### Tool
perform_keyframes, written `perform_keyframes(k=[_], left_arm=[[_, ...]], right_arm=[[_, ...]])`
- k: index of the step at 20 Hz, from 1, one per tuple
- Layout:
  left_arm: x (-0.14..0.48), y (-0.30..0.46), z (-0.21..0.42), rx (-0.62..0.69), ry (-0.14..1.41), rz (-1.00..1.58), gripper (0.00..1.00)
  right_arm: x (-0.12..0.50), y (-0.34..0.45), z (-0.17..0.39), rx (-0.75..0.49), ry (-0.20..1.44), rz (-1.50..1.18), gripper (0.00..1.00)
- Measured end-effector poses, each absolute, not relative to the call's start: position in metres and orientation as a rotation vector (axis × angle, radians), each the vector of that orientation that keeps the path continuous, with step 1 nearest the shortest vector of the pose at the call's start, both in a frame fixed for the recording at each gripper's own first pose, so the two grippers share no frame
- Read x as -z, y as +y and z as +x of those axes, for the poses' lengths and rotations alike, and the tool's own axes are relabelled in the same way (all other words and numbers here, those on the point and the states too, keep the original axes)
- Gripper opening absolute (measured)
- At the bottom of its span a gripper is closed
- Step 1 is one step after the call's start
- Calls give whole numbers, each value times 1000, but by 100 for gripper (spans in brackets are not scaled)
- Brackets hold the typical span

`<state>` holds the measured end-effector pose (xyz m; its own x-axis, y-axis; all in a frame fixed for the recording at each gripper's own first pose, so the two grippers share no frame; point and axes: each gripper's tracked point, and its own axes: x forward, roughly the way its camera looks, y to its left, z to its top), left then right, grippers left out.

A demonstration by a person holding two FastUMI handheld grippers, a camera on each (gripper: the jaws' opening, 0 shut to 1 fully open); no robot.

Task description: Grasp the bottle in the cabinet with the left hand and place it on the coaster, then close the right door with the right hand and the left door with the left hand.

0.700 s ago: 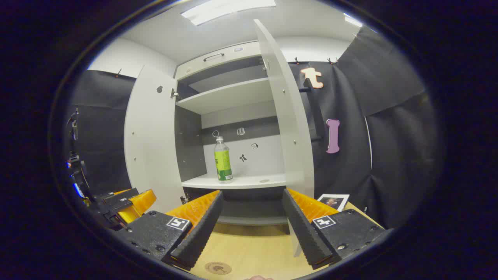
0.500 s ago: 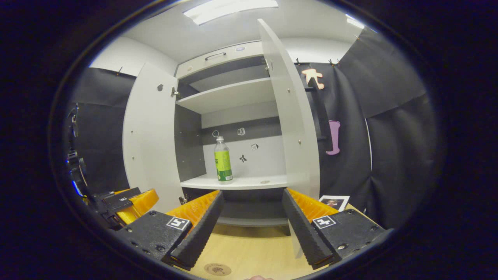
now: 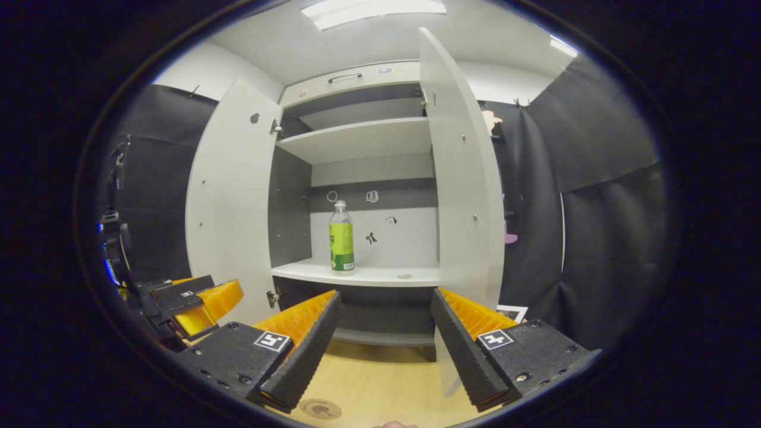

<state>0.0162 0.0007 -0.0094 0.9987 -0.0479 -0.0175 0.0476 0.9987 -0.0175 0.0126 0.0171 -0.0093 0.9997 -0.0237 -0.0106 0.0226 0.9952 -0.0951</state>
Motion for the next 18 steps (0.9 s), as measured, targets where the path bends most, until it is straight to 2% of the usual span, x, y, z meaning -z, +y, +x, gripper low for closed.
perform_keyframes(k=[3,4,5,14,16,17,18], left_arm=[[9,6,17,39,17,-11,95],[10,7,17,37,20,-12,99],[12,8,17,35,24,-14,95],[19,13,20,31,46,-24,95],[18,15,20,31,44,-17,90],[18,16,20,30,42,-14,95],[17,17,20,27,40,-14,95]], right_arm=[[13,21,14,14,21,-93,100],[15,22,14,13,25,-93,100],[16,23,15,12,28,-94,100],[17,28,23,-2,44,-107,100],[13,35,29,-24,41,-110,100],[7,40,34,-40,33,-106,100],[2,43,39,-49,22,-103,100]])
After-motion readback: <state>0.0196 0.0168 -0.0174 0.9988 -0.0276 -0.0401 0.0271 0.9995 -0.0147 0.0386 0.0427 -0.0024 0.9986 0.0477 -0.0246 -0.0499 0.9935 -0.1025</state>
